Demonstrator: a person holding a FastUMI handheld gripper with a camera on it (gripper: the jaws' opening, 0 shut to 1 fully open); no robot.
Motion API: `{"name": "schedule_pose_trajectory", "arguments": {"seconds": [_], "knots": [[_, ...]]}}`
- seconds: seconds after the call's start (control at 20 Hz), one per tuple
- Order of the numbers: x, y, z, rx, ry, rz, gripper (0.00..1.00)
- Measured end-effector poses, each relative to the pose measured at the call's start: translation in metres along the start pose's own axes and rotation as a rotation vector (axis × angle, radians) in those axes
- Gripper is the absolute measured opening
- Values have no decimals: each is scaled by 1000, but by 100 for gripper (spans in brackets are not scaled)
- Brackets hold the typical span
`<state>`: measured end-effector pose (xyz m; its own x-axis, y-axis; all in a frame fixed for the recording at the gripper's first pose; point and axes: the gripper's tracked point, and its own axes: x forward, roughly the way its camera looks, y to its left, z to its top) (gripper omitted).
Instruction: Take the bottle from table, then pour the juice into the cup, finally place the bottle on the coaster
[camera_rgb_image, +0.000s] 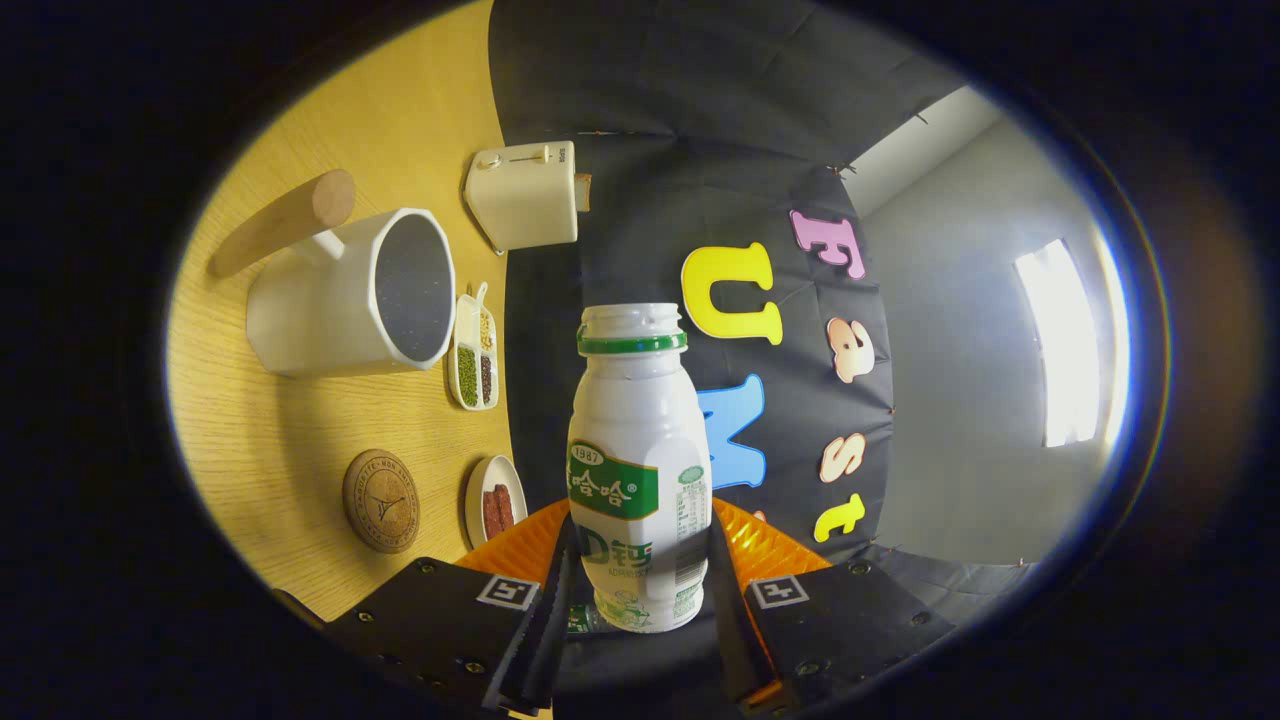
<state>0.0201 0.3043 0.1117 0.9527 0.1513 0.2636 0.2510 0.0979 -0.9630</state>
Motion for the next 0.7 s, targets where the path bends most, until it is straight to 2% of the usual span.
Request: {"name": "schedule_pose_trajectory", "arguments": {"seconds": [0.7], "knots": [[6, -1, 12, -119, -30, -9, 62]]}}
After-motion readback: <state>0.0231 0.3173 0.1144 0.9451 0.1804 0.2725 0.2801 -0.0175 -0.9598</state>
